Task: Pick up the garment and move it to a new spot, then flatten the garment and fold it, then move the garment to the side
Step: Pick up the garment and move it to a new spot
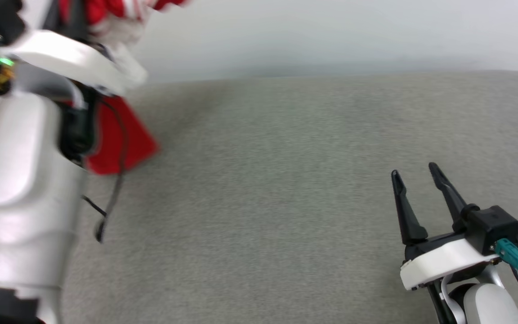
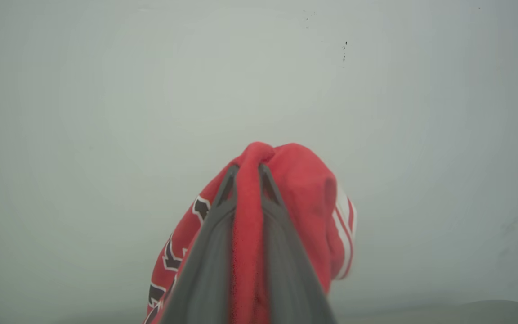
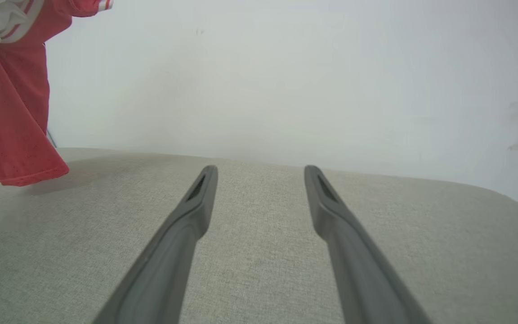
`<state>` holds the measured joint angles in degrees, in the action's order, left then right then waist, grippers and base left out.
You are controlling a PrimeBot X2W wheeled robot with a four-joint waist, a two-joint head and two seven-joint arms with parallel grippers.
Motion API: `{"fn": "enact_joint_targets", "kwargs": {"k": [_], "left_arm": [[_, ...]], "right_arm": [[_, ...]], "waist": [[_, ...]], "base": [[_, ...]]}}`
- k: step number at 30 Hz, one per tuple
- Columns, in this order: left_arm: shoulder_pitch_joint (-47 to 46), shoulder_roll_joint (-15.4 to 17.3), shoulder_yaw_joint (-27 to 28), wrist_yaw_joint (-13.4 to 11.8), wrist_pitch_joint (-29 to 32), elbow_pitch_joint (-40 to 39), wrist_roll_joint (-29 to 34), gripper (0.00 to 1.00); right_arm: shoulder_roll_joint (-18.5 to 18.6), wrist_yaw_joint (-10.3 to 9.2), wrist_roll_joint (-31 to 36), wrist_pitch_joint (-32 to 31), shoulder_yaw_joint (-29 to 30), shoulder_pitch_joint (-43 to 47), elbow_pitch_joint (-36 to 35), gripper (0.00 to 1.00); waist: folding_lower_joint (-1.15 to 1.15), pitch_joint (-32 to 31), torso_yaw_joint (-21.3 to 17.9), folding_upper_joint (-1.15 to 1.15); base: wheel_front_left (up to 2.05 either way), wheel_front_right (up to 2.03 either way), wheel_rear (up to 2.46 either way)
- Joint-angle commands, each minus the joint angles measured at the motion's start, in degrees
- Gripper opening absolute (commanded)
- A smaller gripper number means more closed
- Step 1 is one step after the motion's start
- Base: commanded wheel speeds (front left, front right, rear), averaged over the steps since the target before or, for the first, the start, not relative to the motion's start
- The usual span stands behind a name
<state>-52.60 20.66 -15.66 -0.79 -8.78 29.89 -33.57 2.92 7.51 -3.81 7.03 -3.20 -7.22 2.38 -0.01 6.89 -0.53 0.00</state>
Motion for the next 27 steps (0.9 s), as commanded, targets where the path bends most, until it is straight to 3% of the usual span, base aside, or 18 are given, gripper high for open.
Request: {"fn": "enact_joint_targets", "kwargs": {"k": [1,7,11,18,22,23,25,26,27], "left_arm": [[1.74,-1.06,-0.41,-0.5,0.18,-1.48,-0.22,0.0],[9.93,-7.07,-7.2,-1.43,2.72,-12.96,0.53,0.0],[15.0,-9.86,-13.81,-0.19,4.92,-17.15,1.83,0.0],[20.77,-11.53,-23.52,3.86,7.4,-15.67,3.92,0.0],[22.68,-11.26,-25.78,4.28,6.76,-11.77,4.83,0.0],[22.83,-11.26,-26.05,4.41,6.28,-10.86,5.11,0.13],[22.8,-11.58,-26.67,4.91,5.23,-9.46,5.17,0.91],[22.51,-11.67,-27.01,5.19,4.54,-9.01,5.53,1.0],[22.2,-11.79,-27.09,5.27,3.64,-8.75,5.64,1.0]], "right_arm": [[-0.06,-0.04,-0.16,-0.02,-0.14,0.59,-0.01,1.0],[-0.07,-0.04,-0.72,-0.08,-0.34,1.02,-0.21,1.0],[-0.07,-0.04,-1.11,-0.05,-0.06,0.98,-0.53,1.0],[-0.07,-0.04,-1.32,0.45,0.59,-0.3,-0.79,1.0],[-0.06,-0.04,-1.26,0.67,0.71,-1.16,-0.59,1.0],[-0.06,-0.04,-1.19,0.71,0.79,-1.2,-0.43,1.0],[-0.06,-0.04,-0.87,0.71,1.08,-1.24,-0.22,1.0],[-0.06,-0.04,-0.72,0.64,1.18,-1.19,-0.11,1.0],[-0.06,-0.04,-0.61,0.56,1.34,-1.12,0.01,1.0]], "waist": [[0.01,-1.0,-2.51,0.0],[0.01,0.03,-6.67,0.0],[0.01,2.16,-8.42,0.0],[0.01,6.65,-9.02,0.0],[0.01,7.91,-8.76,0.0],[0.01,7.9,-8.59,0.0],[0.01,7.57,-8.02,0.0],[0.01,7.24,-7.69,0.0],[0.01,6.75,-7.34,0.0]], "base": [[0.0,0.0,0.0],[0.0,0.0,0.0],[0.0,0.0,0.0],[0.0,0.0,0.0],[0.0,0.0,0.0],[0.0,0.0,0.0],[0.0,0.0,0.0],[0.0,0.0,0.0],[0.0,0.0,0.0]]}}
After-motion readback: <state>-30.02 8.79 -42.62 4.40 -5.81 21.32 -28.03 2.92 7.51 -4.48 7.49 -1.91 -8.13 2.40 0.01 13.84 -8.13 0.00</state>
